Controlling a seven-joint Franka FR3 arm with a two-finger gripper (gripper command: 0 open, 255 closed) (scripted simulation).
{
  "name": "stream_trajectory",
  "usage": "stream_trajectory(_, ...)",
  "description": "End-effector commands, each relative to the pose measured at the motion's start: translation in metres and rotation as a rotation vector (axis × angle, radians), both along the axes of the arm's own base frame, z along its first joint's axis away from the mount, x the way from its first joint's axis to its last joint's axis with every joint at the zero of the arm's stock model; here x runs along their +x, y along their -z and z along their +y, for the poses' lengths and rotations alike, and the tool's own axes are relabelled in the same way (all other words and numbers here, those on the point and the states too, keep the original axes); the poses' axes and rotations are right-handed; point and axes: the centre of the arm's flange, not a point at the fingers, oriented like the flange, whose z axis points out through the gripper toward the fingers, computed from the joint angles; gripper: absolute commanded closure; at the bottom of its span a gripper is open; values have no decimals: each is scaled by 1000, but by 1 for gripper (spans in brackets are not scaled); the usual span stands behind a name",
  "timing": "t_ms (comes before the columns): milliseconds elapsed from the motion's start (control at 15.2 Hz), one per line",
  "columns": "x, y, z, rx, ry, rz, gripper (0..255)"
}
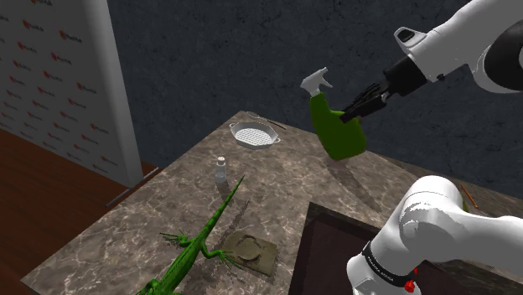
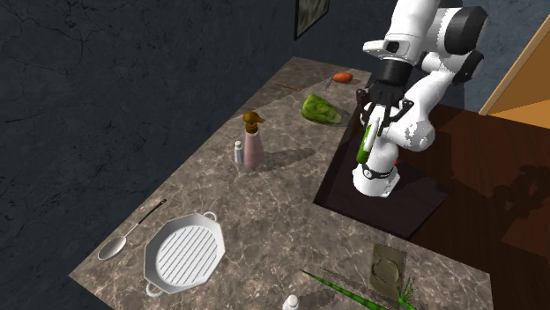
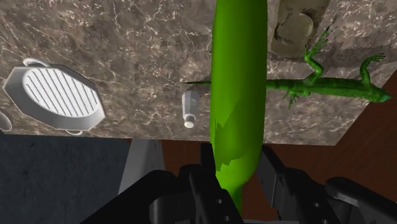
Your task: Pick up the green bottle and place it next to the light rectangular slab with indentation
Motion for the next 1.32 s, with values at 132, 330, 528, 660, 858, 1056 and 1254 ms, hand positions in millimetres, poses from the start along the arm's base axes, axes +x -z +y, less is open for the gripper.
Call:
stream_trajectory(132, -5, 0, 54, 1, 1, 0, 255)
stream_trajectory(330, -10, 0, 93, 1, 1, 0, 255)
stream_trajectory(528, -15, 0, 133, 1, 1, 0, 255)
stream_trajectory(660, -18, 0, 159, 1, 1, 0, 255)
stream_trajectory(858, -22, 0, 198, 1, 1, 0, 255)
stream_trajectory(1056, -27, -1, 238, 1, 1, 0, 255)
stream_trajectory(1254, -32, -1, 277, 1, 1, 0, 255)
